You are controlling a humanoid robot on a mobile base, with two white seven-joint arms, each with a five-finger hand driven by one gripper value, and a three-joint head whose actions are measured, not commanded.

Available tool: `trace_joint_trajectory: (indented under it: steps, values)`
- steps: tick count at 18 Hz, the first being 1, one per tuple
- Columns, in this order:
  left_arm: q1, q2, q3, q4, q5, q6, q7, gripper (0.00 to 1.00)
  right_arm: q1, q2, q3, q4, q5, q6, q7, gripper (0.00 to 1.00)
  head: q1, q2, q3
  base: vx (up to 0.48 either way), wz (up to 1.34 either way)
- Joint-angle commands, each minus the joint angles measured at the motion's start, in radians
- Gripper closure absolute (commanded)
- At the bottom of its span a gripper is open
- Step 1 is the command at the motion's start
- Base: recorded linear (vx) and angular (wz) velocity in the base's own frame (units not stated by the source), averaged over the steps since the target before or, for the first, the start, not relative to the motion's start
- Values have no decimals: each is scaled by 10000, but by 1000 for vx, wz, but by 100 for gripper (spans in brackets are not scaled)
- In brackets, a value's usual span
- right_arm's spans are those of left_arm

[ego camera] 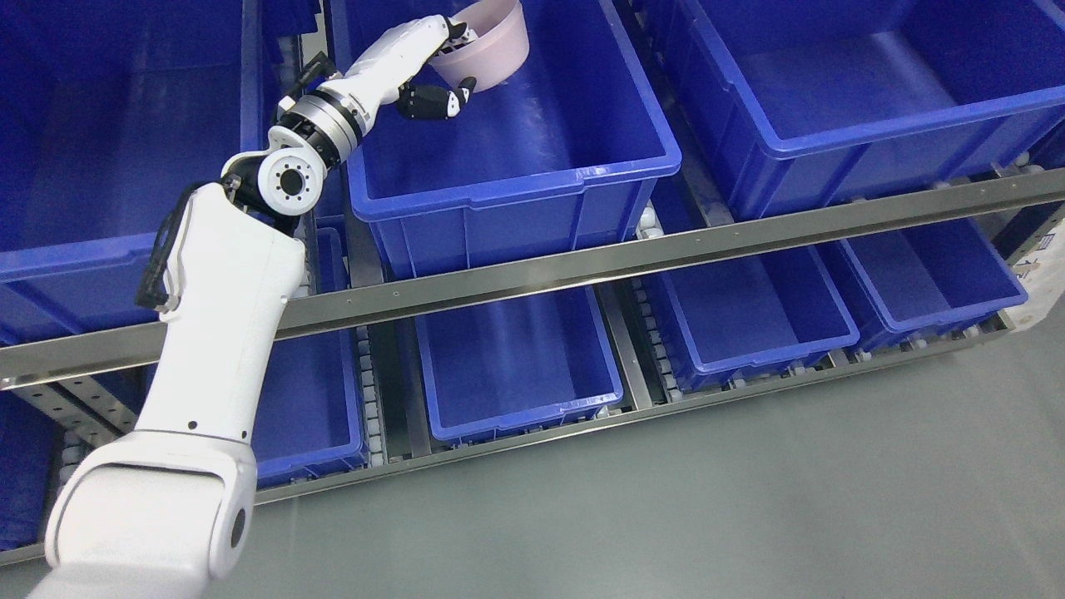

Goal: Stack pink IKEA bowls on left shelf middle

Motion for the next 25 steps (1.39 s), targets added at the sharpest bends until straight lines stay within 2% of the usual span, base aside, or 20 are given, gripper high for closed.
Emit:
trace_joint_trajectory:
  steps: [1,5,7,8,9,10,12,13,15,17,22,25]
  values:
    - [-40,-44,-233,1208,-12,13,15,53,0,-175,-92,0,77,1,12,0,0,0,0,0,0]
    - [21,-43,11,1193,64,-2,30,32,0,-175,-107,0,77,1,12,0,0,0,0,2,10]
    - [-9,-257,973,1102,323,-32,533,16,0,-175,-92,0,77,1,-4,0,0,0,0,-3,-15]
    - [-25,-437,1587,1086,614,-63,1038,11,0,-175,-92,0,77,1,-4,0,0,-1,0,-5,-31]
    - [-40,-437,2200,1086,1194,-63,1590,10,0,-175,-92,0,77,1,-4,0,0,0,0,-3,-40]
    - [-25,-437,2920,1010,2733,-63,2430,9,0,-175,-92,0,77,1,-4,0,0,-1,0,-3,-40]
    - [128,-437,2898,659,6197,195,3477,9,0,-175,-92,0,77,1,-4,0,0,0,0,0,0]
    - [280,-437,2882,201,7430,653,3922,9,0,-175,-92,0,77,1,-4,0,0,-1,0,0,0]
    - [1044,-437,2836,-1192,7596,1634,4431,2,0,-175,-92,0,77,1,-4,0,0,-1,0,-2,-16]
    - [1858,-437,2607,-3001,7626,2694,4464,1,0,-175,-92,0,77,1,-3,0,0,-1,0,-5,-52]
    - [3745,-437,1534,-5200,7627,3112,4433,0,0,-175,-92,0,77,1,12,0,0,-1,0,0,-15]
    - [3917,-437,1470,-5617,7611,3203,4448,0,0,-175,-107,0,77,1,-3,0,0,-1,0,0,0]
